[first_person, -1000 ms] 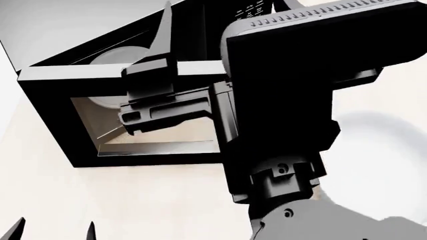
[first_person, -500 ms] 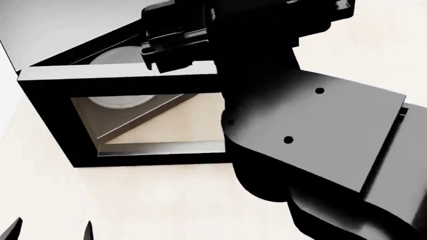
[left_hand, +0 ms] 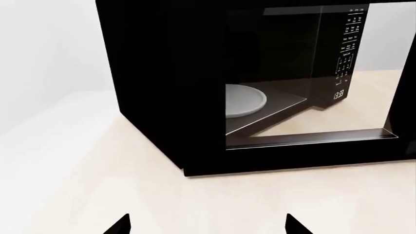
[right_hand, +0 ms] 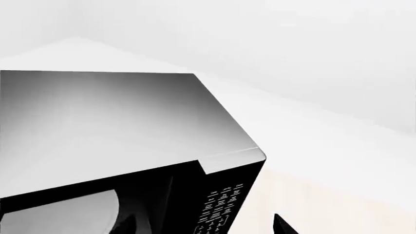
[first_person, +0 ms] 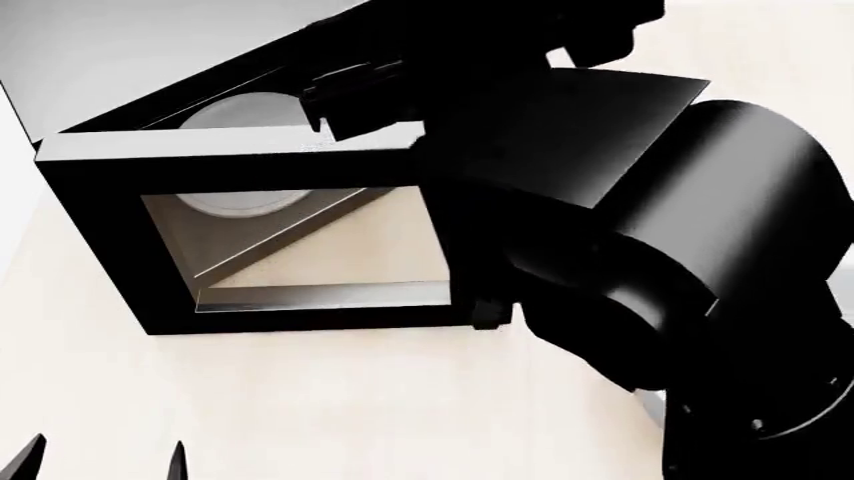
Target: Open the microwave.
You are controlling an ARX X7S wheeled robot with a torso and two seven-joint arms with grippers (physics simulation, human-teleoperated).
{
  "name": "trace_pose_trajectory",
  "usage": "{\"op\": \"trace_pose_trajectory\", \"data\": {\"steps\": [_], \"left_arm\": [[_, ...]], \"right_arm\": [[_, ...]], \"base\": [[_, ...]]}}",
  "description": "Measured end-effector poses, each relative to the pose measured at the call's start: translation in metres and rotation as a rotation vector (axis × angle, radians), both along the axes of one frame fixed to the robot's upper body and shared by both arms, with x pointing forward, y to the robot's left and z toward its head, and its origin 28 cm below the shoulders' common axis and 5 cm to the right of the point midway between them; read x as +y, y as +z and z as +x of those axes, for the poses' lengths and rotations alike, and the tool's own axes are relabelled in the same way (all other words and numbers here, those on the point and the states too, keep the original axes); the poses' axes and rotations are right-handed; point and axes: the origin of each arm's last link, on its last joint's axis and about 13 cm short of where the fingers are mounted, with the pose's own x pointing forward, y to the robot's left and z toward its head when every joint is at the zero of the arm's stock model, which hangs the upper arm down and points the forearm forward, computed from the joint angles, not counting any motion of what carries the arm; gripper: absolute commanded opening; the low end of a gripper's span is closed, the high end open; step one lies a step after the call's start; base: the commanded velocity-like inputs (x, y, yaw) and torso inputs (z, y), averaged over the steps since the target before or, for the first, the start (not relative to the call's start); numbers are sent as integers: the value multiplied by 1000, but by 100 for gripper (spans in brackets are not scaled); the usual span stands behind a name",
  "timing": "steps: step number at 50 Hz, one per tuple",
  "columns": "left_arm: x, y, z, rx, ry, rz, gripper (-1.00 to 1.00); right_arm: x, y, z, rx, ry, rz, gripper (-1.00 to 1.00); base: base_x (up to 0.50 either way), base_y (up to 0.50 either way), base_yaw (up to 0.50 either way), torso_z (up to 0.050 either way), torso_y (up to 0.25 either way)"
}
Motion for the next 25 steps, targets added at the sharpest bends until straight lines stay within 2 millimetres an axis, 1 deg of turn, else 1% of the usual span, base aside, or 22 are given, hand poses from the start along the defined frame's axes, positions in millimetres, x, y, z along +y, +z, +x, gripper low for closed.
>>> {"op": "trace_pose_trajectory", "data": {"steps": [11,25], "left_arm": [[0,0,0,1,-2,-2,100],[-1,0,-1,1,-5,-2,100]], "right_arm": [[1,-8,16,57,-25,-24,100],[2,-15,22,93,-35,-44,100]], "base": [[0,0,0,0,0],[0,0,0,0,0]]}}
